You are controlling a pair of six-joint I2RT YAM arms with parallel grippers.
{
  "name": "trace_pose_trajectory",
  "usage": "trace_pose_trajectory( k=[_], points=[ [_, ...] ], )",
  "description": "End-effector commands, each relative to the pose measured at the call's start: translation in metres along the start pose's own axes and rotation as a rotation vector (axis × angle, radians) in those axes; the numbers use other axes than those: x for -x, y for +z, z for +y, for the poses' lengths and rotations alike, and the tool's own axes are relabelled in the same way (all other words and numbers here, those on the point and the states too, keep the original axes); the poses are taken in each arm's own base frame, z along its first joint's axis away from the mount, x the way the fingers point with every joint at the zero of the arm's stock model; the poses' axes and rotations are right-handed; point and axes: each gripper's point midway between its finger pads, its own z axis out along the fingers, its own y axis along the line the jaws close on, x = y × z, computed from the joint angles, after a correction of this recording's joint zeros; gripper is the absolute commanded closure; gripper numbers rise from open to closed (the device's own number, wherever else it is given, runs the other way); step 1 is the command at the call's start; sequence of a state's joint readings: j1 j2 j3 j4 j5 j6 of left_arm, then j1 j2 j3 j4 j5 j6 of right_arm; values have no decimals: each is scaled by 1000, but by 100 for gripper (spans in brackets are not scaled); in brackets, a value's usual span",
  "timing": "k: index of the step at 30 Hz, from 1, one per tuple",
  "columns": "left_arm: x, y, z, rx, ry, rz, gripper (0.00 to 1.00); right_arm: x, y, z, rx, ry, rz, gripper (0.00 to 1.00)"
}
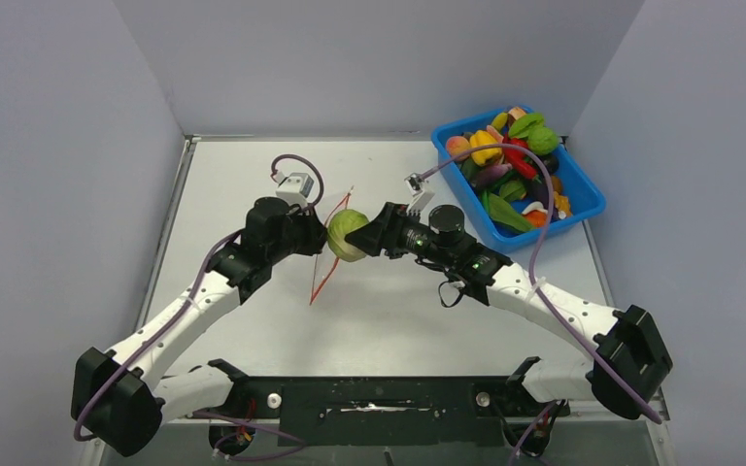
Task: Place the food in the zip-top bag and seal the zipper
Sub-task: Place the fake vegetable in the zipper food storage bag.
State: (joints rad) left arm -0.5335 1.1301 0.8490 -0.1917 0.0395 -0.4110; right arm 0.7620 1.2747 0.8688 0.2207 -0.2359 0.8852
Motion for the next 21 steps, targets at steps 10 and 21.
trace_pose_trajectory(
  k=[10,21],
  points=[
    [48,-19,-23,-66,9,-117,100,12,10,-14,-102,35,-40,58],
    [43,-16,-23,-74,33,-94,100,7,16,-13,-115,94,0,57]
  ],
)
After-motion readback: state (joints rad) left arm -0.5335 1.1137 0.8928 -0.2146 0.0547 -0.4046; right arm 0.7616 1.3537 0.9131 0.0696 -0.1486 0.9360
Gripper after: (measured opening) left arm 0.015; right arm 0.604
